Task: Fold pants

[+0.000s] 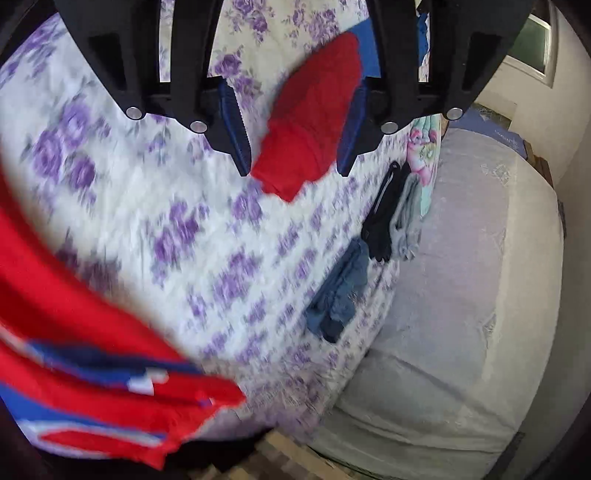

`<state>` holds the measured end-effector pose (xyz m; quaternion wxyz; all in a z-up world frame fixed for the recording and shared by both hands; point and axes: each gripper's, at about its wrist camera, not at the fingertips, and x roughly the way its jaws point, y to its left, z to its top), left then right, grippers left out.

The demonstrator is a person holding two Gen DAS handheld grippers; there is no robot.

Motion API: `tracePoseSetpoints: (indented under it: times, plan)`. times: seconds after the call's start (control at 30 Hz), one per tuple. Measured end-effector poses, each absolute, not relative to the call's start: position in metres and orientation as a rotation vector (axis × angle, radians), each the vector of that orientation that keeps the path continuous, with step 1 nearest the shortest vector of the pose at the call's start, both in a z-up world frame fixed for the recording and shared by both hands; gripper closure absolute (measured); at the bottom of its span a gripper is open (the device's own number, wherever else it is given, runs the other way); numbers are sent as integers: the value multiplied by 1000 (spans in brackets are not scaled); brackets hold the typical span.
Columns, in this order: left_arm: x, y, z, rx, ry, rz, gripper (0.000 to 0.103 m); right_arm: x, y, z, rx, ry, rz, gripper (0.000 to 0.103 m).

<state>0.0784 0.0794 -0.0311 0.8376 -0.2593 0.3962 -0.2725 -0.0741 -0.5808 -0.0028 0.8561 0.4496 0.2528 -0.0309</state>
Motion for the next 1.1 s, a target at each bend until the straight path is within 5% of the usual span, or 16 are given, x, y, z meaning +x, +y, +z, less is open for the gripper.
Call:
tracePoseSetpoints:
  times: [0.2, 0.33, 0.47, 0.57, 0.67, 0.73, 0.8, 0.87, 0.9, 0.93, 1.0, 1.1]
  plan:
    - [109, 56, -43, -523, 873, -555, 42, 55, -442, 16, 740, 732, 378, 61]
    - [115, 71, -70, -545, 928, -541, 66, 147, -333, -11, 718, 924, 626, 62]
    - [109, 85, -82, -590, 923, -571, 76, 181, -249, -50, 754, 1097, 767, 61]
    - [109, 90, -86, -613, 925, -596, 79, 189, -237, -79, 728, 1146, 653, 63]
    - [111, 99, -94, -617, 947, -598, 96, 200, -274, -90, 755, 1095, 479, 85]
    - [110, 111, -102, -689, 965, -607, 101, 199, -298, -85, 812, 1069, 434, 84]
    - [105, 119, -100, -736, 966, -596, 102, 199, -295, -67, 768, 1062, 505, 71]
    - [97, 116, -84, -663, 934, -554, 97, 200, -275, -45, 640, 1065, 583, 48]
    - [94, 109, -74, -621, 917, -544, 83, 204, -263, -38, 592, 1077, 626, 45]
    - [92, 102, -66, -593, 905, -545, 56, 208, -249, -31, 544, 1100, 665, 45]
    - [91, 85, -53, -544, 883, -549, 32, 226, -233, -31, 489, 1132, 684, 45]
    - [94, 50, -43, -420, 864, -557, 28, 242, -221, -37, 471, 1208, 725, 45]
